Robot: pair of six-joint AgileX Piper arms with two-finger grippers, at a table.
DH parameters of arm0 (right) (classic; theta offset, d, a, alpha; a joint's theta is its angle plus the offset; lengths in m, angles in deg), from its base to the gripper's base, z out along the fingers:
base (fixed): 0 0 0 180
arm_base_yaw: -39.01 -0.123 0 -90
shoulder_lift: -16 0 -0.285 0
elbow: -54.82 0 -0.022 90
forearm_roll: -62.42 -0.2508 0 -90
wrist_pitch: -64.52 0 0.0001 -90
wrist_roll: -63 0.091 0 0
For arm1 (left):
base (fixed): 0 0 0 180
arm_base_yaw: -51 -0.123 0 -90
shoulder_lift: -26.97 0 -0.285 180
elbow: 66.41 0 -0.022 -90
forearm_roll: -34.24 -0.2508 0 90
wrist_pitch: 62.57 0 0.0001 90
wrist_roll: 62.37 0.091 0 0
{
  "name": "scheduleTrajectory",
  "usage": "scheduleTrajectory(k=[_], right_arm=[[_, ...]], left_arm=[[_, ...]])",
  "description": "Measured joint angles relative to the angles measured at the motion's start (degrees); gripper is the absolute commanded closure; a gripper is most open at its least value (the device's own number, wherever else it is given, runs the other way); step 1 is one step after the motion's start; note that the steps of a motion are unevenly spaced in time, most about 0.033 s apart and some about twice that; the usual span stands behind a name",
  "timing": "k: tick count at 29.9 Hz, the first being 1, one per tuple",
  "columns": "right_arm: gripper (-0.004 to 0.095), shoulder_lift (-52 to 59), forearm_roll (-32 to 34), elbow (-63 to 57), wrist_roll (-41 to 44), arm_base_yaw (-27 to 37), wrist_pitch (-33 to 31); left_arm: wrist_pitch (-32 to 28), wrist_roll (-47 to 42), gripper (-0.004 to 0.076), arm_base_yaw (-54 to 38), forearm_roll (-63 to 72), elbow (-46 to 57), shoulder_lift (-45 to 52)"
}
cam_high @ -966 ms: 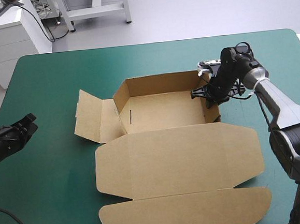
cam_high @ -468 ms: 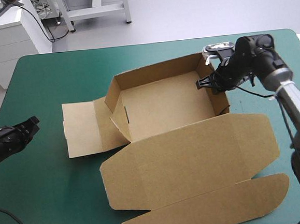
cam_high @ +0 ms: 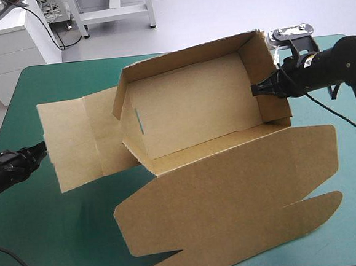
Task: Fold the box
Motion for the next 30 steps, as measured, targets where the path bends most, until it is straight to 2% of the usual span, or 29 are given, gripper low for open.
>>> scheduleTrajectory(k=[2, 4, 6, 18, 30], right_arm=[[0.0908, 0.0, -1.7, 0.0, -1.3, 0.0, 0.0], [0.0908, -0.1, -2.2, 0.0, -1.9, 0.0, 0.0], [0.0908, -0.2, -2.4, 0.0, -2.2, 0.0, 0.0], [0.0908, -2.2, -6.5, 0.0, -5.5, 0.0, 0.9], [0.0908, -6.5, -5.7, -0.1, -5.8, 0.0, 2.1]], left_arm=[[0.7, 0.4, 0.0256, 0.0, -0.1, 0.0, 0.0], [0.8, 0.5, 0.014, 0.5, -0.5, 0.0, 0.0], [0.8, 0.5, 0.0092, 1.7, -1.6, 0.0, 0.0], [3.8, 1.1, 0.0107, 13.9, -2.6, 0.0, 0.0], [13.9, 17.2, 0.0107, 23.1, 17.2, 0.0, 0.0]])
